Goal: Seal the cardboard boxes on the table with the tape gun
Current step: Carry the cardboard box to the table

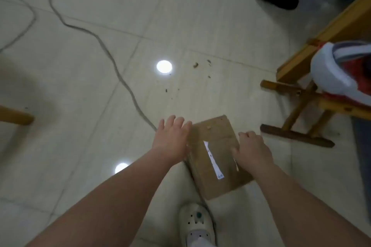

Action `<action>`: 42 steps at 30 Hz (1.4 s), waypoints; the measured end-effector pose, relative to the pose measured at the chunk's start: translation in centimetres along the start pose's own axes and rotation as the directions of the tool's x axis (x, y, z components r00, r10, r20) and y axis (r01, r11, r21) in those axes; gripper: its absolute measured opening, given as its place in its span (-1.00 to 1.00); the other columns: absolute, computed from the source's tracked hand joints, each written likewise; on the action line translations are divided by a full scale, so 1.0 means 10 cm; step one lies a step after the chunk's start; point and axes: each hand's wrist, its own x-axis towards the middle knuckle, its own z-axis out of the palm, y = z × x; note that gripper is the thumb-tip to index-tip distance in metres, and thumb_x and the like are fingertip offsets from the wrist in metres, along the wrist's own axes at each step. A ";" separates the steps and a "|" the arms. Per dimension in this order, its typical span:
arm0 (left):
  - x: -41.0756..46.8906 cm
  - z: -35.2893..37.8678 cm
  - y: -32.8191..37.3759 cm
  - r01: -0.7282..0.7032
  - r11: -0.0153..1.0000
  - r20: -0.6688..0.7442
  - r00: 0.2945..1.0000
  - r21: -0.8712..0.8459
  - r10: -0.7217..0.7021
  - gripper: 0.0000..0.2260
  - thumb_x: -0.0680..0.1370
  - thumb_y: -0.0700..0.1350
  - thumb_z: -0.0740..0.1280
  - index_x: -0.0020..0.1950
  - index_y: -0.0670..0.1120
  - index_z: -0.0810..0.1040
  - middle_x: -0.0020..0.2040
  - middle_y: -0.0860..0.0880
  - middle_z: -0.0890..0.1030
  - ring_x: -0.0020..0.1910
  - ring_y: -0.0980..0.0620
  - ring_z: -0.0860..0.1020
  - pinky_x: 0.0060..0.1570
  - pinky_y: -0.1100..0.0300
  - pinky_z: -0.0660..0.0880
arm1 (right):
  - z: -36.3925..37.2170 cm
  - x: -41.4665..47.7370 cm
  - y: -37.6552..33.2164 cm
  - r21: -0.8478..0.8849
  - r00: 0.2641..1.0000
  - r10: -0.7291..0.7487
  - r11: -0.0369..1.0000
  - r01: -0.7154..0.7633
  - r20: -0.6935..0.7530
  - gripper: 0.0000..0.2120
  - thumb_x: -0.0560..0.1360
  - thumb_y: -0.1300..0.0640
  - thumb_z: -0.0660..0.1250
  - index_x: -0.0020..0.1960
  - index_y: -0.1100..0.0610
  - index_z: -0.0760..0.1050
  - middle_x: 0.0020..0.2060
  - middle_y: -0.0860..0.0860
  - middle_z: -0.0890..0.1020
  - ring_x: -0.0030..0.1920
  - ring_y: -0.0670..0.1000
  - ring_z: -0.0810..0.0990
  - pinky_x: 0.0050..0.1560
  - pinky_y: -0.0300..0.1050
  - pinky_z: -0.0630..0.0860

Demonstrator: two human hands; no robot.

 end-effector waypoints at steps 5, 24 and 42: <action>0.12 0.27 0.21 -0.046 0.999 0.089 0.995 0.001 0.045 -0.43 0.51 0.10 0.33 0.46 0.00 0.23 0.44 -0.02 0.25 0.46 -0.12 0.12 0.44 -0.13 0.08 | 0.26 0.05 0.17 0.119 0.979 0.108 0.984 -0.129 0.174 -0.41 0.57 -0.15 0.18 0.48 0.13 0.20 0.39 0.11 0.32 0.34 0.16 0.34 0.23 0.03 0.38; 0.14 0.38 0.00 -0.012 0.999 0.163 0.987 0.046 0.005 -0.41 0.46 -0.12 0.41 0.43 -0.01 0.23 0.39 -0.04 0.29 0.36 -0.08 0.31 0.25 -0.01 0.35 | 0.35 0.25 -0.01 0.569 0.883 0.107 0.729 -0.382 0.457 -0.41 0.36 -0.06 0.52 0.21 0.11 0.28 0.15 0.08 0.47 0.07 0.08 0.49 0.00 -0.01 0.45; 0.00 -0.77 -0.38 0.411 0.360 0.286 0.891 -0.838 -0.353 -0.08 0.19 0.19 0.57 0.45 0.07 0.23 0.42 -0.08 0.22 0.35 -0.13 0.31 0.19 0.04 0.38 | -0.65 -0.03 -0.27 0.765 0.854 -0.185 0.561 -0.315 0.487 -0.25 0.24 0.23 0.61 0.38 0.04 0.44 0.12 0.02 0.64 0.08 0.10 0.63 0.18 0.14 0.54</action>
